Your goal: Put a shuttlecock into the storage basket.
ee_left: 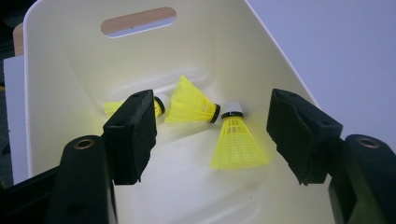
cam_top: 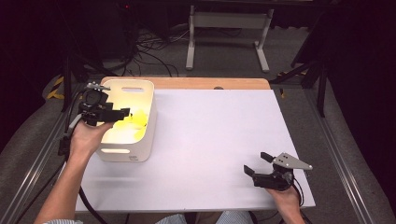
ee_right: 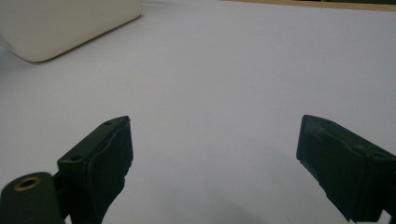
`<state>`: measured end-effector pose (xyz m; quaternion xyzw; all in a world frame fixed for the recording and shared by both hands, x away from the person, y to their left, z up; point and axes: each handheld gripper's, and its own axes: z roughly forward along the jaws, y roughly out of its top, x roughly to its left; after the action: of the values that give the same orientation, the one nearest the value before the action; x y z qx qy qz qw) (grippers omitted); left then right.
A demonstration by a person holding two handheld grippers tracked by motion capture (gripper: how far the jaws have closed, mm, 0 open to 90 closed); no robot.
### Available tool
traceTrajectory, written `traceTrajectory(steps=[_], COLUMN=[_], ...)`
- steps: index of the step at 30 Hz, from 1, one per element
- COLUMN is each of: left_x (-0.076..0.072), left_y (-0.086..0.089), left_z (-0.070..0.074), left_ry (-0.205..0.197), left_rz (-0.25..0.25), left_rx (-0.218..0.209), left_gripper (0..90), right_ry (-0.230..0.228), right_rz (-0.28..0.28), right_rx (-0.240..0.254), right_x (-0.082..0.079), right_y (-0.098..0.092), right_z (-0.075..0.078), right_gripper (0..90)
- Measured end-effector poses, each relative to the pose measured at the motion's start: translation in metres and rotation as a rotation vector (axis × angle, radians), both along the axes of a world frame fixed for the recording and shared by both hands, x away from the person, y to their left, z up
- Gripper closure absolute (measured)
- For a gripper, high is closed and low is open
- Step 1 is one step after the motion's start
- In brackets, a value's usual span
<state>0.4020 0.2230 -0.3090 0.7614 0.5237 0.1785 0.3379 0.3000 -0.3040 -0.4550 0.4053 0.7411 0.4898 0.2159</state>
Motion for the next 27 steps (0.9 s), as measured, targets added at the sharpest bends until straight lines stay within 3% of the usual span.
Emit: traceTrajectory(steps=[27], left_x=[-0.019], left_y=[0.028], left_z=[-0.004], left_ry=[0.002], left_rz=[0.048], left_rx=[-0.017], left_gripper=[37.3], right_ry=[0.0], right_rz=[-0.001], right_rx=[0.001], right_x=[0.0], right_y=[0.0], right_z=[0.0], right_gripper=[11.2])
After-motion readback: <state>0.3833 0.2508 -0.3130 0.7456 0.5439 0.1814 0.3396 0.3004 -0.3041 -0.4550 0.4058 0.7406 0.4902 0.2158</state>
